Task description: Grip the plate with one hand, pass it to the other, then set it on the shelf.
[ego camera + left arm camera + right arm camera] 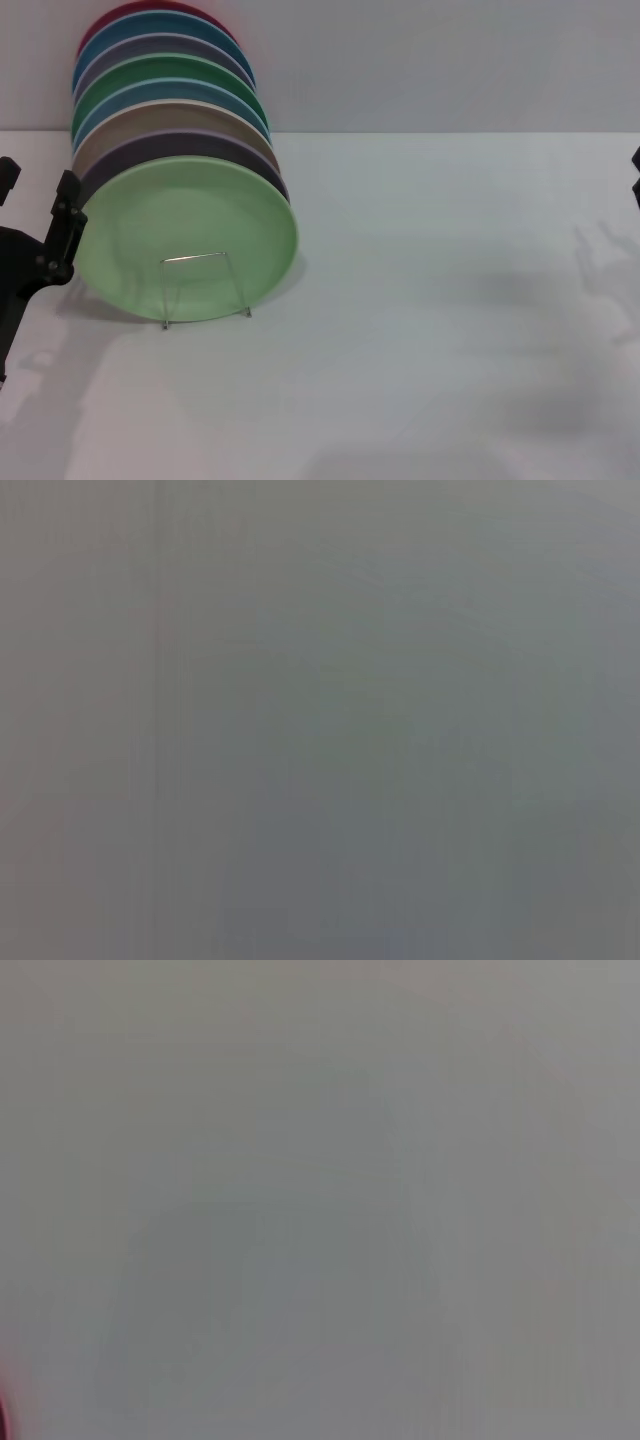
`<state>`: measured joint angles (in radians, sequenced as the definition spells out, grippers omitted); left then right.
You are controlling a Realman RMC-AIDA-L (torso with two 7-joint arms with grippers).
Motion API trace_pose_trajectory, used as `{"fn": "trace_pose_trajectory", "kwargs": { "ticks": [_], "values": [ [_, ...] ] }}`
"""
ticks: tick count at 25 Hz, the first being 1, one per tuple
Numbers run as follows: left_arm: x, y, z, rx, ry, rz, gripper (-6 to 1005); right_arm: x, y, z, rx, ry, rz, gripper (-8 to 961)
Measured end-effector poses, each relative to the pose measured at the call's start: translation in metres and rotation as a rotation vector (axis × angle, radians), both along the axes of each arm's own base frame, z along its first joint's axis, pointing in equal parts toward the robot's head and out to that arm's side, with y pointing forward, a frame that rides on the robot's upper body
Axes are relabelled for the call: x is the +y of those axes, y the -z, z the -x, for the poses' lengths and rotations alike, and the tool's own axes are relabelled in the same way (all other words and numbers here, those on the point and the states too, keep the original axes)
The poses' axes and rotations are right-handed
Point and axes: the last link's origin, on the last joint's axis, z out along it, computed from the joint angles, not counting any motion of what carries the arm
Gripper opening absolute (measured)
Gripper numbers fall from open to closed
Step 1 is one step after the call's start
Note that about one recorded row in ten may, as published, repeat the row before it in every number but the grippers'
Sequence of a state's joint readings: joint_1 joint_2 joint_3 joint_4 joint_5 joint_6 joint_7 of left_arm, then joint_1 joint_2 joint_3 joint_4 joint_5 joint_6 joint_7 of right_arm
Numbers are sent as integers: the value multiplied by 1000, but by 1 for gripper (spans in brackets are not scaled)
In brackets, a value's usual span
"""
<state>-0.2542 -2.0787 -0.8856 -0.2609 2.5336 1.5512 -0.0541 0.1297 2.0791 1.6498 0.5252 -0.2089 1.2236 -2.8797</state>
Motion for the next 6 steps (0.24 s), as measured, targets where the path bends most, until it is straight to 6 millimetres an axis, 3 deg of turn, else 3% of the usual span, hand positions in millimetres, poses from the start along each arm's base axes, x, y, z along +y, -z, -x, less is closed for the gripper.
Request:
{"fn": "trace_pose_trajectory", "kwargs": {
  "ticks": [6],
  "values": [
    [1, 1, -5, -20, 19, 3, 573, 6, 8, 6, 22, -5, 28, 320]
  ]
}}
